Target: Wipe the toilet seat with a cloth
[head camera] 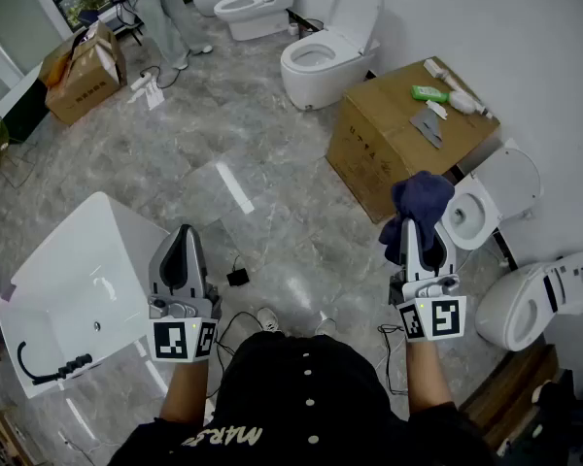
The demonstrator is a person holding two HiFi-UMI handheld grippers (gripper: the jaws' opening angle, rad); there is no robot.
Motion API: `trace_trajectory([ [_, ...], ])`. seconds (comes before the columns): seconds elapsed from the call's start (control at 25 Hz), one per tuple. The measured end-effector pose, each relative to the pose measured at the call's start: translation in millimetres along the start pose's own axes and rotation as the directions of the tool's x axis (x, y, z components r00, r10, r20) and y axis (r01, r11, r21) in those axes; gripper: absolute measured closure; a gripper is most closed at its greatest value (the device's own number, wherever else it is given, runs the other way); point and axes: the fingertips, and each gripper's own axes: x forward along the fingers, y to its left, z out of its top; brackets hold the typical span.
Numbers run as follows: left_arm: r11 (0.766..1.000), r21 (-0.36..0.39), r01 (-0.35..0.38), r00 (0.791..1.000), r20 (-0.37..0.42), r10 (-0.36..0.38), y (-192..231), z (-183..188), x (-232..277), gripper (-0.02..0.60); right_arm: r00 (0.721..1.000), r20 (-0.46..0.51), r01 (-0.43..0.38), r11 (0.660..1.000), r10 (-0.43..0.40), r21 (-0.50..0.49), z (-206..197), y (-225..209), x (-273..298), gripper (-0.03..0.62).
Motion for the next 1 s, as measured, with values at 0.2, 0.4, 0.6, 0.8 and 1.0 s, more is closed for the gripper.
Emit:
trace_trajectory([
  [0.2,1.000,-0.004,0.000,1.000,0.000,0.000,4,-2,-1,0.571,1.000,-0.004,-0.007,1.000,0.007,-0.006,-3,7,3,0.520],
  [0.4,1.000,-0.016,0.007,1.000,-0.003,-0.007,14,-6,-1,0.571,1.000,0.007,-0.003,1.000,0.003,0.004,-2,17,7,0.520],
  [0.6,0.999,-0.027,0.031,1.000,-0.003,-0.031,31,-8,-1,0.571,0.999,0.025,0.025,0.999,-0.025,0.025,1,31,11,0.519],
  [0.8,0.997,-0.035,0.069,0.998,-0.008,-0.069,50,-15,-1,0.571,0.997,0.010,0.078,0.996,-0.078,0.035,-8,44,9,0.519],
  [1.0,0.995,-0.050,0.083,0.996,-0.019,-0.084,67,-23,5,0.571,0.995,-0.002,0.101,0.994,-0.101,0.030,-12,51,17,0.519],
])
